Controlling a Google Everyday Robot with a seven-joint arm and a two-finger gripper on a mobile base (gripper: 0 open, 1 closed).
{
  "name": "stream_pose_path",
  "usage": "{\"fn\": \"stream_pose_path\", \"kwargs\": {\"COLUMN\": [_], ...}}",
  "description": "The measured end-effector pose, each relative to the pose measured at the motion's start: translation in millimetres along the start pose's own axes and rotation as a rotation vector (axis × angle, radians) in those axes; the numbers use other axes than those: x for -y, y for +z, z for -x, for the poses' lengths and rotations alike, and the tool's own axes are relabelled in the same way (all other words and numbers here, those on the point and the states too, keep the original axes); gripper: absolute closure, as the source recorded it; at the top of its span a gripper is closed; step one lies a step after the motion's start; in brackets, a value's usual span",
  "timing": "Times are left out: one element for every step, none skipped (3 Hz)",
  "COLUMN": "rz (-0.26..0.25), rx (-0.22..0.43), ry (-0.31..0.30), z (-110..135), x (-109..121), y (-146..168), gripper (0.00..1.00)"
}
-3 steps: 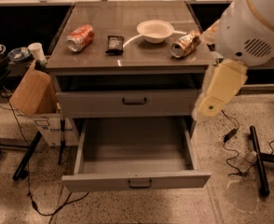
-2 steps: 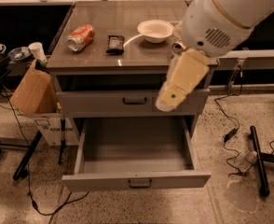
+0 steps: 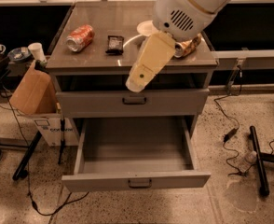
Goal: Place coke can into middle drawer
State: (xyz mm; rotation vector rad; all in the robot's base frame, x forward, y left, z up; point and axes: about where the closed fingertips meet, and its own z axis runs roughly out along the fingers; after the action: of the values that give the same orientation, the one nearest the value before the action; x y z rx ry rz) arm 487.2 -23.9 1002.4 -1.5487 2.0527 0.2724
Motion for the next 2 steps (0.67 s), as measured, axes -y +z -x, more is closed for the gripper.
{"fn": "stream_pose_path", "kwargs": {"rz": [-0.034,-0.092], "rx": [0.040,0.108], "ry": [0.030,0.104], "z": [10.0,39.0], "x": [7.9,39.8], "y": [7.2,41.2], "gripper": [0.00,0.00]}}
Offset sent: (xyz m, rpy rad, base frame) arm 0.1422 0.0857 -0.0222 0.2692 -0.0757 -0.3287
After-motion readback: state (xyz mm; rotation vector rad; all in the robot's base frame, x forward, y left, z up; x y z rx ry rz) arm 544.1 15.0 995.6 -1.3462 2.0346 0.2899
